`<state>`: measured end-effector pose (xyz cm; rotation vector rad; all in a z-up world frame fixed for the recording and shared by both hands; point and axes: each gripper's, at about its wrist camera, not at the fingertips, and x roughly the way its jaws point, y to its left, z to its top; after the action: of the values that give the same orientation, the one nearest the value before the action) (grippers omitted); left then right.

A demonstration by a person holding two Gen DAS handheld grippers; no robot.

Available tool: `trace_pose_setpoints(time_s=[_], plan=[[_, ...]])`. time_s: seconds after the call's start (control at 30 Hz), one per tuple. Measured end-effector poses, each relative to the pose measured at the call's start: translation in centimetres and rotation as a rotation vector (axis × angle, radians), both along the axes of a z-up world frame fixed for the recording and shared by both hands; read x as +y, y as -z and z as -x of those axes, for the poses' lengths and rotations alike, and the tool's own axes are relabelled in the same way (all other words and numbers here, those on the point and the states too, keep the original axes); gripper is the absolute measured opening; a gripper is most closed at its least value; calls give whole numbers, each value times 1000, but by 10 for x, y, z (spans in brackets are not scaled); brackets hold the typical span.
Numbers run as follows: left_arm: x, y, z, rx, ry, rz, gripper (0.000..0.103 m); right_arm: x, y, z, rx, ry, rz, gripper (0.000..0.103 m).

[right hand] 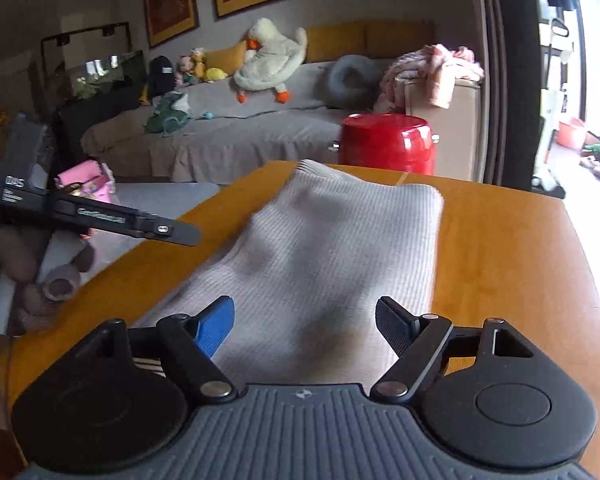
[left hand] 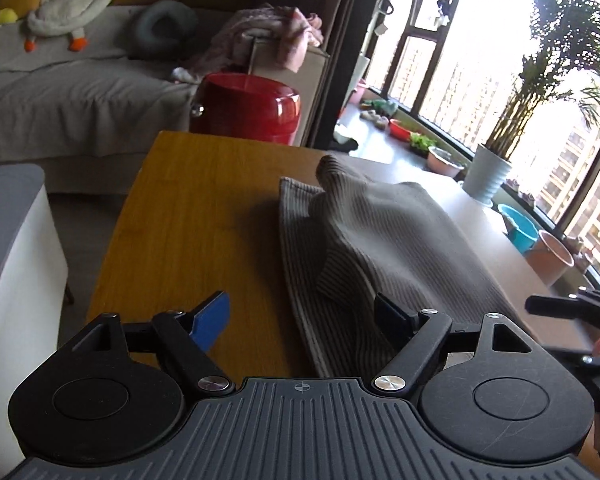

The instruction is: Fold clothes

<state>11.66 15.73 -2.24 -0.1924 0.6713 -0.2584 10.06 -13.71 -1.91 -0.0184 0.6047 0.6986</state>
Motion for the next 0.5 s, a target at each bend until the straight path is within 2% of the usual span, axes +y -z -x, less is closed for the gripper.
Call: trace_pose_setpoints(time_s=[0.03,0.1,0.17,0.2,0.27,0.33,0.5], plan=[[-5,-2,1,-6,25,19,85,8,4,2,35,-38,-7,79],[-19,-4,0,-8,95,66,89,27,20,8,44,-67,52,81],[-32,0,0,4,161,95,90,40,27,20,-48,-81,136,82],[-39,2,0,11,192,105,92,42,27,21,-57,-80,141,83],[-47,10,1,29,219,80,93,38,27,20,-45,-82,119,83],[-50,22,1,58,205,44,93,37,27,21,-47,-87,116,83],[-44,31,8,40,206,34,93,39,28,23,-44,-82,113,89]])
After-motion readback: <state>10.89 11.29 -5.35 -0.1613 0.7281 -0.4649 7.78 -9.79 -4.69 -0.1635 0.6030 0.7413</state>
